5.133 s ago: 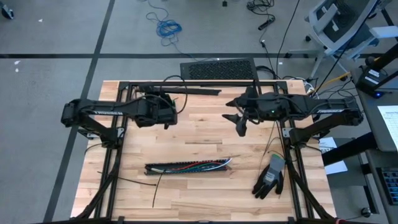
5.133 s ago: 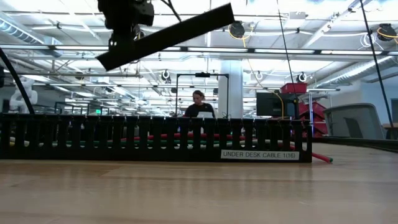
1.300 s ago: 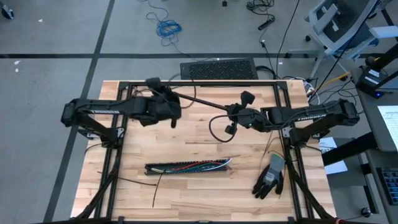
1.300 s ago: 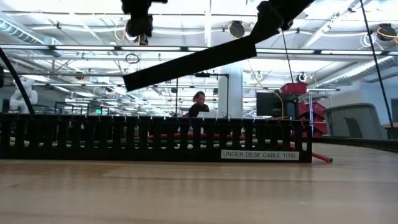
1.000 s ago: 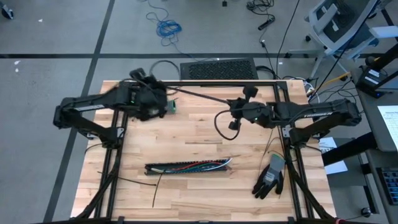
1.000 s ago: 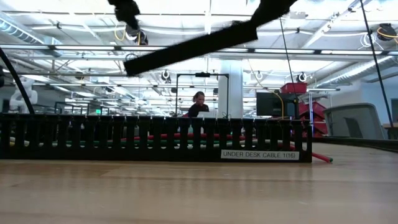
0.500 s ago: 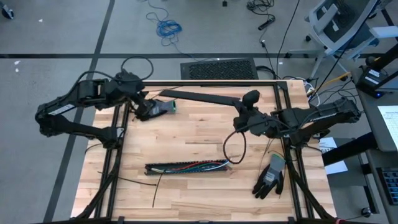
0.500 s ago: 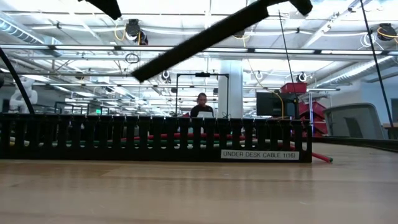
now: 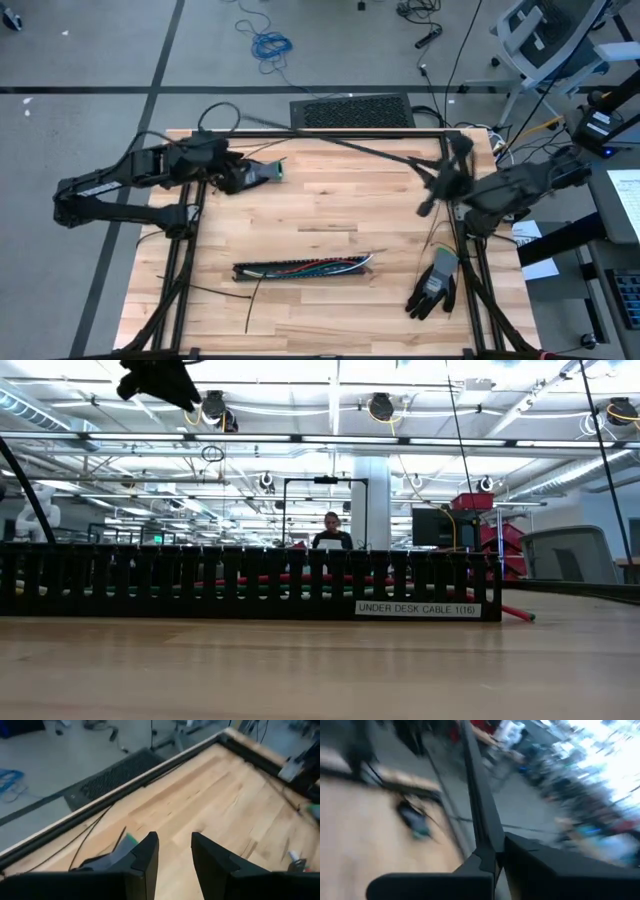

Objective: Ziptie cables
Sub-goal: Close the black cable duct

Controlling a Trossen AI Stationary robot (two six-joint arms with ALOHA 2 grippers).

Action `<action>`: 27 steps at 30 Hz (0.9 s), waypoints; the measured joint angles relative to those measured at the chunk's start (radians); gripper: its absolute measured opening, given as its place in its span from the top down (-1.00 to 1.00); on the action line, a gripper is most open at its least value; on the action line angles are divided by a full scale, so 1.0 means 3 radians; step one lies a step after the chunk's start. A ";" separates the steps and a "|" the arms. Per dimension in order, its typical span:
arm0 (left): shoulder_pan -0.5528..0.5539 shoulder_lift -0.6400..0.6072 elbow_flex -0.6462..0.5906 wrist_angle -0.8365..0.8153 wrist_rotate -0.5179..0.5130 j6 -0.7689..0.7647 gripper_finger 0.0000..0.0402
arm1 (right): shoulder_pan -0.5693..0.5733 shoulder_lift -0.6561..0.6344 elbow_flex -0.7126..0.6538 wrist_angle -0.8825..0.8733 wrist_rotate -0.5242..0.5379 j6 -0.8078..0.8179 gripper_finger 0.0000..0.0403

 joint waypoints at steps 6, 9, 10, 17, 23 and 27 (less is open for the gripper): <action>0.0003 -0.0420 -0.0223 0.0633 0.0024 0.0011 0.43 | -0.0054 -0.0351 0.0001 -0.0559 -0.0940 0.1323 1.00; 0.0003 -0.0566 -0.0230 0.1146 0.0380 0.0033 0.43 | -0.0101 -0.0352 0.0001 -0.0836 -0.1163 0.1654 1.00; 0.0003 -0.0595 -0.0230 0.1304 0.0571 0.0032 0.43 | -0.0109 -0.0332 0.0000 -0.0856 -0.1165 0.1708 1.00; 0.0000 -0.0678 -0.0231 0.1536 0.1615 -0.0348 0.43 | -0.0193 -0.0239 -0.0001 -0.0642 -0.1494 0.1713 1.00; -0.0006 -0.0684 -0.0231 0.1304 0.2098 -0.0353 0.43 | -0.0201 -0.0223 -0.0001 -0.0363 -0.1842 0.1719 1.00; -0.0004 -0.0746 -0.0231 0.1031 0.2147 -0.0351 0.43 | -0.0200 -0.0267 -0.0001 -0.0425 -0.1859 0.1852 1.00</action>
